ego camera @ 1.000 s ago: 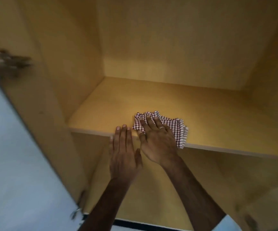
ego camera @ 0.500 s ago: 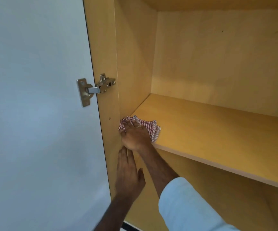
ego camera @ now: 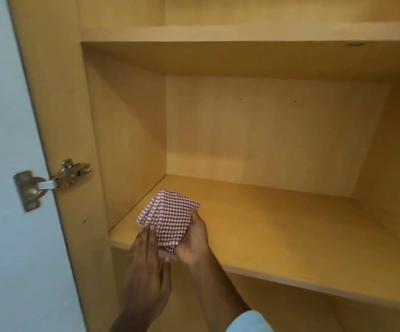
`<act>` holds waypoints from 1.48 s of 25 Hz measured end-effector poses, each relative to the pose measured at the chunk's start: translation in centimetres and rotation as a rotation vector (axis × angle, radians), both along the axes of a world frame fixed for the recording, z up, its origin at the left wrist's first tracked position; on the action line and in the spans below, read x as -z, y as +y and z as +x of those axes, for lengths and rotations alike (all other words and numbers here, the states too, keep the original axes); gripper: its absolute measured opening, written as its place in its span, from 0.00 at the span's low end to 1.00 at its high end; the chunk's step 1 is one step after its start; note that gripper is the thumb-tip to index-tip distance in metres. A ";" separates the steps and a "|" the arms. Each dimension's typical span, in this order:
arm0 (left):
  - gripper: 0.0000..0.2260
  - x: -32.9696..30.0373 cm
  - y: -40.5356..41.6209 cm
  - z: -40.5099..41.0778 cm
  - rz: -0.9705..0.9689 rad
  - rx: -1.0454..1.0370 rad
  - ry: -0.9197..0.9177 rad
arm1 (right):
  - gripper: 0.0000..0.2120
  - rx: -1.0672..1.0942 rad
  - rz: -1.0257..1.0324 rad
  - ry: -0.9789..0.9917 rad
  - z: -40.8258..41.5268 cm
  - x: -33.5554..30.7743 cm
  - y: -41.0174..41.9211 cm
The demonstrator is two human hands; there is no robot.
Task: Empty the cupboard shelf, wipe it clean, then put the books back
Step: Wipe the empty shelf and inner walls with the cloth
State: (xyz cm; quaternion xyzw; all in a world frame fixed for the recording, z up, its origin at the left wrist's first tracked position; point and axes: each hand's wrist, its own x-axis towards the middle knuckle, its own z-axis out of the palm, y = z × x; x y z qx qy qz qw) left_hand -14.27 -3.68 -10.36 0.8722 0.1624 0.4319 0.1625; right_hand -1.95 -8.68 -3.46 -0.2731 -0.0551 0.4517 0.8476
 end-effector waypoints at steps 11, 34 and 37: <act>0.31 -4.7 2.6 7.5 0.140 -0.015 0.066 | 0.25 -0.006 0.073 -0.090 6.1 -4.1 1.9; 0.40 -11.9 -4.2 45.1 0.505 0.347 0.104 | 0.25 1.622 -0.232 -1.055 41.9 -20.0 -24.1; 0.47 -12.1 -2.4 48.7 0.481 0.280 0.179 | 0.25 1.950 -0.542 -1.160 48.3 -23.3 -28.4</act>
